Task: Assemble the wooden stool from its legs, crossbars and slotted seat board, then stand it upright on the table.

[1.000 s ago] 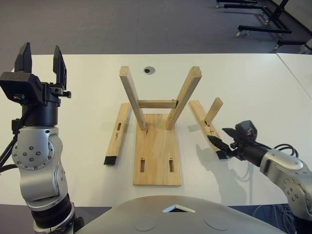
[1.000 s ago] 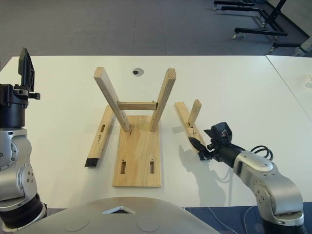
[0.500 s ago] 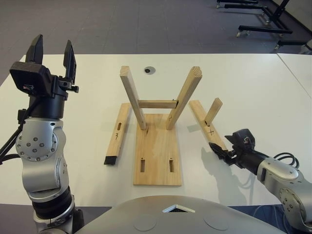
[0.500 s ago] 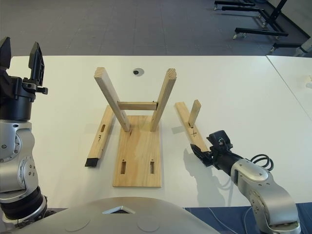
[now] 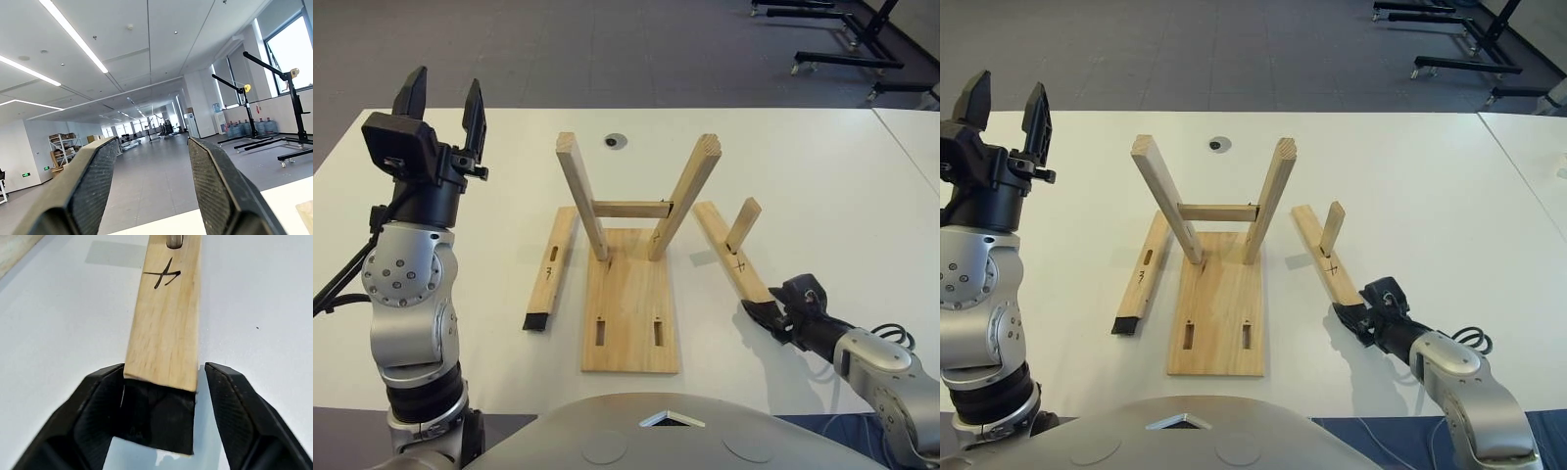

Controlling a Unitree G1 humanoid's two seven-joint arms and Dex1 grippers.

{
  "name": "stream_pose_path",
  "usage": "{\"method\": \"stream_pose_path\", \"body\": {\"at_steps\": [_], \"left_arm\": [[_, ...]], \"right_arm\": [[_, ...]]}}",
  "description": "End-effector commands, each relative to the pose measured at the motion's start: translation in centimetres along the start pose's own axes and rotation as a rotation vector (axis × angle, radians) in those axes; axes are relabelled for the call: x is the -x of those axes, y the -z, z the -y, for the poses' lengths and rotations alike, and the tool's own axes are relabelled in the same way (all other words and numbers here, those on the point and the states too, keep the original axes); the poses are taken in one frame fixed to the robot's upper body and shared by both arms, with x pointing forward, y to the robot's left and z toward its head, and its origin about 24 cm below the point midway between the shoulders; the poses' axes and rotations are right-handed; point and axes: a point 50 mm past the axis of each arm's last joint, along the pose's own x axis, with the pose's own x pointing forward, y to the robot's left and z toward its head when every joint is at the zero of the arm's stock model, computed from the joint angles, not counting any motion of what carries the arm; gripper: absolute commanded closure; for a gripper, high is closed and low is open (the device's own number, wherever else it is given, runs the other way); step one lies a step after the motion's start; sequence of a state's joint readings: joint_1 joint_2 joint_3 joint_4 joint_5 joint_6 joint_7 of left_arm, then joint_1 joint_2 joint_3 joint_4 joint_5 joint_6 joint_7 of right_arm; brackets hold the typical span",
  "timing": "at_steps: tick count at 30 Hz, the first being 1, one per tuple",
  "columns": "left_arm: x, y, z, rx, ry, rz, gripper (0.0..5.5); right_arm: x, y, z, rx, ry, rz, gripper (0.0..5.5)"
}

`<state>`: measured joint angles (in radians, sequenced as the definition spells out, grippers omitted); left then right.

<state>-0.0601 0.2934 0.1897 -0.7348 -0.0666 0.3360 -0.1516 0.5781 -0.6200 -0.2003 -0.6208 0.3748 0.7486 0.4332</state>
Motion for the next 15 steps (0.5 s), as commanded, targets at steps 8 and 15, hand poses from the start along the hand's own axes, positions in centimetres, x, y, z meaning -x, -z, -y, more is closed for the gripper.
{"method": "stream_pose_path", "body": {"at_steps": [8, 15], "left_arm": [[-0.4, 0.0, 0.2, 0.005, 0.005, 0.018, 2.95], [-0.5, 0.1, 0.0, 0.012, -0.007, 0.019, 2.95]], "right_arm": [[0.2, -0.3, 0.8, 0.016, 0.025, 0.021, 3.46], [0.5, -4.2, 1.6, -0.029, 0.075, 0.244, 3.46]]}}
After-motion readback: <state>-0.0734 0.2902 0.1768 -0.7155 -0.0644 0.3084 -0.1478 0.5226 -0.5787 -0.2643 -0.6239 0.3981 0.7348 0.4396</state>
